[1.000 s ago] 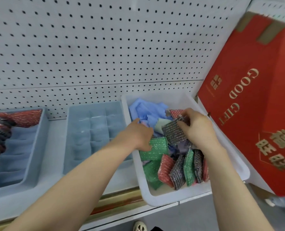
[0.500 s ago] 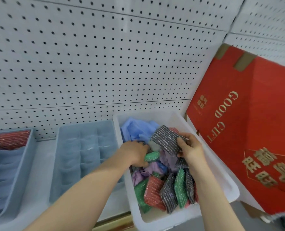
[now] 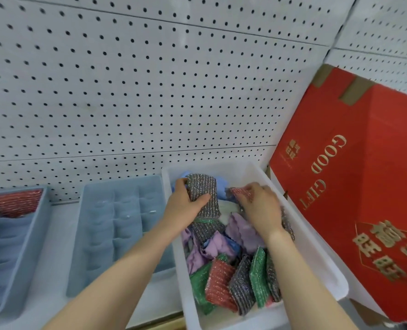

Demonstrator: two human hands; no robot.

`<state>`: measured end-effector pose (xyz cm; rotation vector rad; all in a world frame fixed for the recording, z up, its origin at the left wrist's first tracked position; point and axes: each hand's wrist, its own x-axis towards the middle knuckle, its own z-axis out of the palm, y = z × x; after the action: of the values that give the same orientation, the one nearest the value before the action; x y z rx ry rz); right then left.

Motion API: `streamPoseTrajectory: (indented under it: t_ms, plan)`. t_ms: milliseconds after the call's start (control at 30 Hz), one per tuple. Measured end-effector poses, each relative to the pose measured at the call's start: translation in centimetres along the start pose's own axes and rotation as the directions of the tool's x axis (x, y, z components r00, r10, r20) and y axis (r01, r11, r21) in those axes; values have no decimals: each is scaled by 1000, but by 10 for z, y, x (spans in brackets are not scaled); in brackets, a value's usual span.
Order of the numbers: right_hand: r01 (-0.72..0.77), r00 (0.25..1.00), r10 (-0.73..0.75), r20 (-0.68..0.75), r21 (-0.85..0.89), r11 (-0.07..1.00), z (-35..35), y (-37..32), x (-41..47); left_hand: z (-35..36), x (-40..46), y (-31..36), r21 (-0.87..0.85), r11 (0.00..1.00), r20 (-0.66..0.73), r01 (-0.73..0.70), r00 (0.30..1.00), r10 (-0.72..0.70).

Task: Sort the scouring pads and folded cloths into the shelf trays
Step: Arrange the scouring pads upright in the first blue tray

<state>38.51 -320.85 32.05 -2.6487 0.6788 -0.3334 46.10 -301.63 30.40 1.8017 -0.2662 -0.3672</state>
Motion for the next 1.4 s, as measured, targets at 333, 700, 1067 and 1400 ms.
streamPoseTrajectory:
  t_ms: [333, 700, 1067, 1400]
  plan:
    - [23, 961, 100, 256, -437, 899, 31, 26, 35, -1, -1, 9, 533, 818, 270, -216, 960, 78]
    - [36, 999, -41, -30, -160, 986, 18, 17, 52, 28, 23, -13, 805, 491, 480, -333, 852, -209]
    - [-165, 983, 128, 131, 939, 301, -21, -16, -2, 14, 8, 11, 208, 977, -51, -44, 997, 56]
    - [53, 948, -291, 127, 841, 538, -2, -85, -11, -57, -35, -2, -345, 934, -285, -90, 958, -13]
